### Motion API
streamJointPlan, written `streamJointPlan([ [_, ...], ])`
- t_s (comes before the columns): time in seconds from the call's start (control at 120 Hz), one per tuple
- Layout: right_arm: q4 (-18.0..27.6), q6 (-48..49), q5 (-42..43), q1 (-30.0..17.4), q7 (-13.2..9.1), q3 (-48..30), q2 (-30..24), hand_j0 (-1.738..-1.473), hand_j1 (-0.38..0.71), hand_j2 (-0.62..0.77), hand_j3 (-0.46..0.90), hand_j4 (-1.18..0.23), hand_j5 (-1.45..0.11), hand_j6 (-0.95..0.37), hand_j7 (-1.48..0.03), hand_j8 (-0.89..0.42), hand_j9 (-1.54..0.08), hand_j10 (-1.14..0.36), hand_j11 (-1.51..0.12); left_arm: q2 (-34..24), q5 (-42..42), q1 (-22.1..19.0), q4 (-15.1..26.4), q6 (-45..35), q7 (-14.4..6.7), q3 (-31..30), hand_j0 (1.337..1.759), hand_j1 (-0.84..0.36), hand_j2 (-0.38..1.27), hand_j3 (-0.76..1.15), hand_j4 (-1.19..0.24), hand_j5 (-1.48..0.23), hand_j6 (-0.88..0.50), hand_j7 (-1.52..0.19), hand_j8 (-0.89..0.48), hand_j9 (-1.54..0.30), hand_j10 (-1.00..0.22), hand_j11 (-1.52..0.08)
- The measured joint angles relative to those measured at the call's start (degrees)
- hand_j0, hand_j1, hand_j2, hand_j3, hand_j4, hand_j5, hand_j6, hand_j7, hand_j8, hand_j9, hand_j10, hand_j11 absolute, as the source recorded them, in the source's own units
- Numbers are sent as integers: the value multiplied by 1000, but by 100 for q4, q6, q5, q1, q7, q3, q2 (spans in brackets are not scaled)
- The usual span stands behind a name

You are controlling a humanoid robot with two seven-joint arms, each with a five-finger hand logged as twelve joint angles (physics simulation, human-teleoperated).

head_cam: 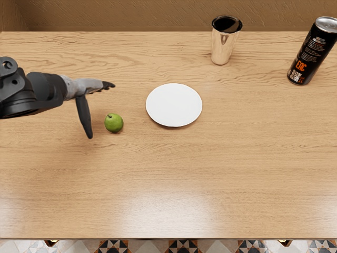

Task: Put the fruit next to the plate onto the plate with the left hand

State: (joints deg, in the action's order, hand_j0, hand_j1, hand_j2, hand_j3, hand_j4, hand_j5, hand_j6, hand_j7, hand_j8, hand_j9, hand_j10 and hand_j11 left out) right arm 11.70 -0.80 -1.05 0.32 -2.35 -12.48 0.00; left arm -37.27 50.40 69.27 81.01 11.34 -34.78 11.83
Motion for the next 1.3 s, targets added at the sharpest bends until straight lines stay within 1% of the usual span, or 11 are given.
streamJointPlan([
  [0.092, 1, 0, 0, 12, -1, 1, 0, -1658, -314, -6, 0, -29, -38, -29, -38, -29, -38, -29, -38, 0, 248, -25, 325, -504, -13, -149, 1658, 349, 1, 0, -3, 0, -4, 0, -4, 0, -3, 0],
  [0.283, -8, 1, 2, 19, -2, 6, 0, -1658, -314, -6, 0, -29, -38, -29, -38, -29, -38, -29, -38, -151, 388, -277, 1013, -1034, -20, -231, 1658, 349, 1, 0, -3, -1, -4, 0, -4, 0, -3, 0],
  [0.392, -9, 1, 4, 20, -2, 8, 0, -1658, -314, -6, 0, -29, -38, -29, -38, -29, -38, -29, -38, -158, 402, -481, 1152, -1121, -11, -204, 1658, 331, 5, 0, -19, -21, -20, -21, -20, -21, -19, -21],
  [0.467, -9, 1, 5, 21, -2, 8, 0, -1658, -314, -6, 0, -29, -38, -29, -38, -29, -38, -29, -38, -141, 419, -485, 1079, -1142, 21, -161, 1658, 293, 11, 0, -51, -62, -52, -62, -52, -62, -50, -62],
  [0.55, -9, 1, 3, 24, -2, 9, 0, -1658, -314, -6, 0, -29, -38, -29, -38, -29, -38, -29, -38, -101, 437, -450, 919, -1154, 174, -100, 1658, 259, 17, 0, -80, -100, -81, -100, -81, -99, -79, -99],
  [0.608, -9, 1, 2, 26, -2, 9, 0, -1658, -314, -6, 0, -29, -38, -29, -38, -29, -38, -29, -38, -84, 443, -475, 773, -1158, 364, -70, 1658, 241, 20, 0, -94, -119, -95, -118, -95, -118, -94, -118],
  [0.817, 3, 1, 0, 29, -2, 9, 0, -1658, -314, -6, 0, -29, -38, -29, -38, -29, -38, -29, -38, -99, 464, -887, 443, -1178, 1384, -73, 1658, 189, 29, 0, -138, -175, -139, -175, -139, -175, -137, -175],
  [0.883, 8, 1, 0, 29, -2, 9, 0, -1658, -314, -6, 0, -29, -38, -29, -38, -29, -38, -29, -38, -102, 577, -967, 396, -1200, 1611, -69, 1658, 166, 33, 0, -157, -201, -158, -200, -158, -200, -157, -200],
  [1.042, 14, 1, 2, 53, -2, 10, 0, -1658, -314, -6, 0, -29, -38, -29, -38, -29, -38, -29, -38, -62, 985, -1103, 339, -1474, 1862, -70, 1658, 128, 40, 0, -189, -241, -190, -241, -190, -241, -188, -241],
  [1.133, 15, 1, 5, 60, -2, 14, 0, -1658, -314, -6, 0, -29, -38, -29, -38, -29, -38, -29, -38, -7, 1061, -1150, 191, -1527, 2023, -79, 1658, 113, 42, 0, -201, -258, -202, -258, -202, -257, -201, -257],
  [1.3, 17, 1, 6, 64, -2, 16, 0, -1658, -314, -6, 0, -29, -38, -29, -38, -29, -38, -29, -38, 97, 1125, -1280, -107, -1557, 2167, -96, 1658, 92, 46, 0, -219, -282, -220, -281, -220, -281, -219, -281],
])
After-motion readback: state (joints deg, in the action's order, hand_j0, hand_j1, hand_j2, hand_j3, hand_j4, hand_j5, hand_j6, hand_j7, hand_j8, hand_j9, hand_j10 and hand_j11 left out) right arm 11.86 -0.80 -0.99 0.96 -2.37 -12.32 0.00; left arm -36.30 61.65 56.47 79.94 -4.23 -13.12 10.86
